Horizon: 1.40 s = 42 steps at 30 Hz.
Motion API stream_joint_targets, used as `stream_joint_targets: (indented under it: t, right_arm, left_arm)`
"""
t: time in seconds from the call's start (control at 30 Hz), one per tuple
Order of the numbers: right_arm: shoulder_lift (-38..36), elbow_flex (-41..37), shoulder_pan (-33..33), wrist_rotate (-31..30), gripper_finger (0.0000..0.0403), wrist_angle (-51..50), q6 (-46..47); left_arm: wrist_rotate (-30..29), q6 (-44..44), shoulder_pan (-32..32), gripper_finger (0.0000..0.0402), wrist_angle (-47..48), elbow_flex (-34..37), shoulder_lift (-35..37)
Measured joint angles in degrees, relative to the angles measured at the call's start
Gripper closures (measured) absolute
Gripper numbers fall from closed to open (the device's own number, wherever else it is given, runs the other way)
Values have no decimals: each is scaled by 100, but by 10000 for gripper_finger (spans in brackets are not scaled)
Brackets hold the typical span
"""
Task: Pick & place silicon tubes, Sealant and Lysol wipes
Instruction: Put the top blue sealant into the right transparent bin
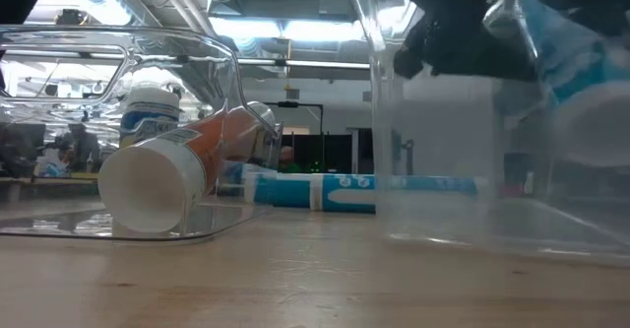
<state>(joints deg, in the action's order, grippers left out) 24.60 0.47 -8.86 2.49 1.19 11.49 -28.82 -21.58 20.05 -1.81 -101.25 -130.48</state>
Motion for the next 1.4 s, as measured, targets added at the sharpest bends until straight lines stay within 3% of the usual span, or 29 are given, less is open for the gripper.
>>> stream_joint_targets:
  t: [0.1,0.67,0.97,1.4]
  right_arm:
    - [0,0,8,-124,104,-7,1]
    - [2,0,7,-110,105,-9,2]
    - [2,-1,7,-103,105,-9,2]
    - [0,-4,7,-90,105,-9,2]
  left_arm:
    - [71,490,6,116,-45,-5,-8]
    - [116,902,15,118,30,31,-63]
    - [-543,1294,9,118,39,24,220]
    - [-477,981,24,119,397,20,593]
